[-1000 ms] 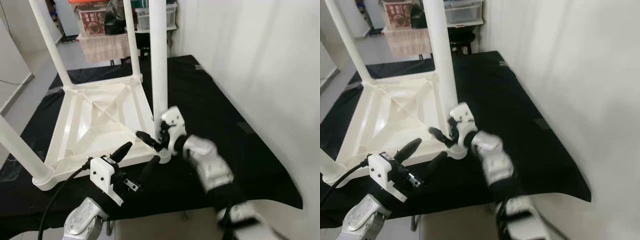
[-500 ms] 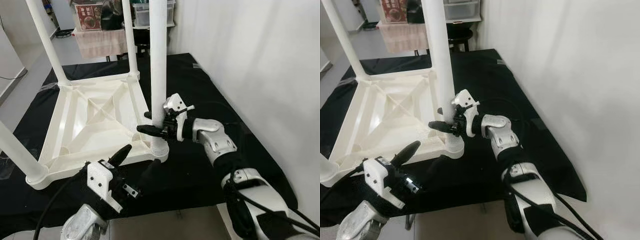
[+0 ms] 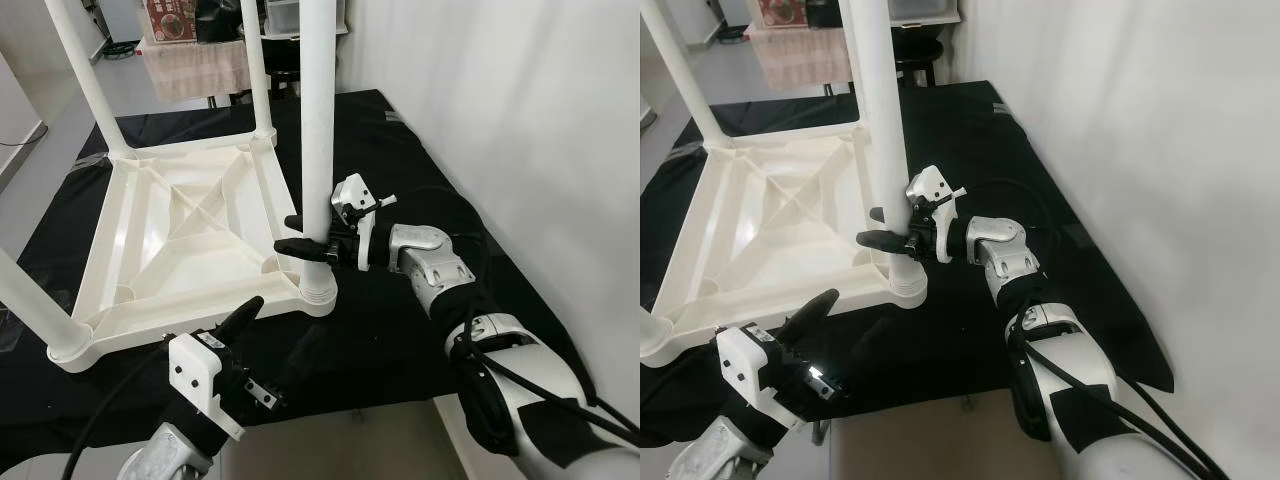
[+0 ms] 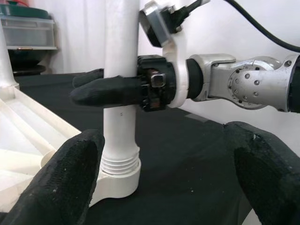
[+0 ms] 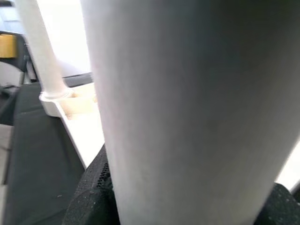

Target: Building children table

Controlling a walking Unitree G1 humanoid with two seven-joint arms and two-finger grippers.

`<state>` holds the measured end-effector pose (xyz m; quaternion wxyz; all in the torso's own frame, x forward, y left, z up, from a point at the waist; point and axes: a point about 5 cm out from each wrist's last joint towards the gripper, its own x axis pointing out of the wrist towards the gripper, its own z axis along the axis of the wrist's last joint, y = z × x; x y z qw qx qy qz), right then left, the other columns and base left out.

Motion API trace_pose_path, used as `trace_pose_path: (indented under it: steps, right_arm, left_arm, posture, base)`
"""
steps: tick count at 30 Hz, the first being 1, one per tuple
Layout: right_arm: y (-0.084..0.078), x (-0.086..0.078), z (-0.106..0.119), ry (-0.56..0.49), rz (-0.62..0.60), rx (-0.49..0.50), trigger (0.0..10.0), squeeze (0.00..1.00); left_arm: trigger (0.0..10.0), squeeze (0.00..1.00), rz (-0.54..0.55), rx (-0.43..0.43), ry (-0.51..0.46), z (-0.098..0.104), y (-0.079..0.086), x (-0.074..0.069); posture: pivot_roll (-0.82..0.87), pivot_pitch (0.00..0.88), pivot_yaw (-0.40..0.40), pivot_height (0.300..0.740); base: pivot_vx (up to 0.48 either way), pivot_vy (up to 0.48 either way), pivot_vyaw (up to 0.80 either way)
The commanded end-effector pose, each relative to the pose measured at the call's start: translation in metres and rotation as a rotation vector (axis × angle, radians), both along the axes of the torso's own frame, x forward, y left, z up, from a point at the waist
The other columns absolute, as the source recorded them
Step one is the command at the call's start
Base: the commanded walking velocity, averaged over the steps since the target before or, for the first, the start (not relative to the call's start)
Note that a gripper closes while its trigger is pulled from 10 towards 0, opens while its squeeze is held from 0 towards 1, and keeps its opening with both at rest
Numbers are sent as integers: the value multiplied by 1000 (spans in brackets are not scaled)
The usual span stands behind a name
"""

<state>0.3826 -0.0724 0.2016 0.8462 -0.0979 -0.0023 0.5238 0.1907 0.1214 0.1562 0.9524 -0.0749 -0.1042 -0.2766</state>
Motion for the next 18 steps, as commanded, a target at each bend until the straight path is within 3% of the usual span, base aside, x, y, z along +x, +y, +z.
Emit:
trace_pose_path:
  steps: [1, 3, 4, 5, 8, 10, 14, 15, 16, 17, 18]
  right_arm:
    - [-7, 0, -38, 98, -295, -96, 0, 0]
    - [19, -49, -69, 159, -517, -64, 0, 0]
    - [19, -49, -69, 159, -517, -64, 0, 0]
    - [26, -70, -73, 195, -567, -24, 0, 0]
    - [24, -62, -68, 159, -578, -6, 0, 0]
    - [21, -47, -66, 140, -582, -13, 0, 0]
    - [24, -46, -68, 135, -576, -29, 0, 0]
    - [25, -47, -68, 134, -582, -47, 9765, 0]
    - [25, -46, -64, 133, -566, -33, 10000, 996]
    - [25, -46, -64, 133, -566, -33, 10000, 996]
    - [29, -43, -48, 128, -464, 58, 10000, 1000]
  left_arm:
    - [10000, 0, 4, 16, 13, -2, 4, 1]
    - [10000, 0, 10, 21, 12, -3, 9, 5]
    - [10000, 0, 10, 21, 12, -3, 9, 5]
    - [10000, 0, 11, 26, 14, -3, 11, 6]
    - [10000, 0, 14, 28, 21, -5, 13, 11]
    - [10000, 0, 15, 24, 23, -6, 14, 16]
    - [10000, 0, 22, 27, 19, -6, 15, 19]
    - [10000, 0, 29, 28, 17, -7, 15, 20]
    - [10000, 0, 33, 28, 16, -7, 15, 21]
    - [10000, 0, 33, 28, 16, -7, 15, 21]
    - [10000, 0, 31, 27, 18, -8, 15, 22]
  posture:
    - [31, 140, -22, 740]
    - [16, 132, 27, 740]
    - [16, 132, 27, 740]
    - [8, 125, 34, 740]
    - [-10, 95, 46, 740]
    - [-1, 77, 30, 740]
    - [-7, 72, 35, 740]
    - [-3, 64, 34, 740]
    - [-2, 58, 35, 740]
    - [-2, 58, 35, 740]
    - [-11, 53, 36, 740]
  base:
    - [0, 0, 0]
    - [0, 0, 0]
    - [0, 0, 0]
    - [0, 0, 0]
    - [0, 0, 0]
    - [0, 0, 0]
    - [0, 0, 0]
    - [0, 0, 0]
    - [0, 0, 0]
    - [0, 0, 0]
    - [0, 0, 0]
